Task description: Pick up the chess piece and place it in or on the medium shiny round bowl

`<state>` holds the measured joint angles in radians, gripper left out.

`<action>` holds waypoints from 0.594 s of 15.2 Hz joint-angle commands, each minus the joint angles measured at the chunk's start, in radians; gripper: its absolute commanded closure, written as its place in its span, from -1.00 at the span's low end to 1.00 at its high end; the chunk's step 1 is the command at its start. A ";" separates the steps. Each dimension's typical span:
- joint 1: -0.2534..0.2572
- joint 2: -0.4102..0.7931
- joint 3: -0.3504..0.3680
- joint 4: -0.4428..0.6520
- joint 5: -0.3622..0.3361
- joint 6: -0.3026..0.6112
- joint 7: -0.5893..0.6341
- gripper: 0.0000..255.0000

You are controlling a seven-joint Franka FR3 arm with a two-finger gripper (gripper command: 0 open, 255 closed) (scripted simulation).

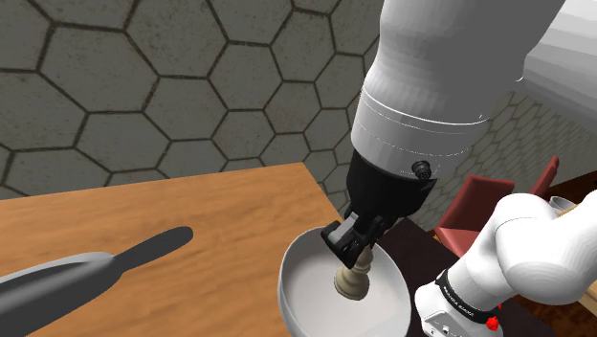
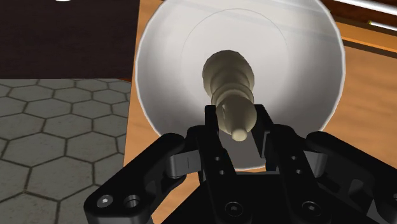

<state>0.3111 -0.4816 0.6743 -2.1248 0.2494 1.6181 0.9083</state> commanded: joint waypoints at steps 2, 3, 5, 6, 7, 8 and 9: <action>0.000 0.000 0.000 0.000 0.000 0.000 0.000 -1.00; 0.000 0.000 0.000 0.000 0.000 0.000 0.000 -1.00; 0.000 0.000 0.000 0.000 0.000 0.000 0.000 -1.00; 0.000 0.000 0.000 0.000 0.000 0.000 0.000 -1.00; -0.004 0.007 -0.003 0.038 -0.006 -0.031 0.004 -1.00; -0.008 0.016 -0.005 0.078 -0.013 -0.063 0.008 -1.00; -0.012 0.027 -0.006 0.119 -0.019 -0.094 0.013 -1.00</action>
<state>0.3047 -0.4701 0.6674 -2.0537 0.2387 1.5582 0.9143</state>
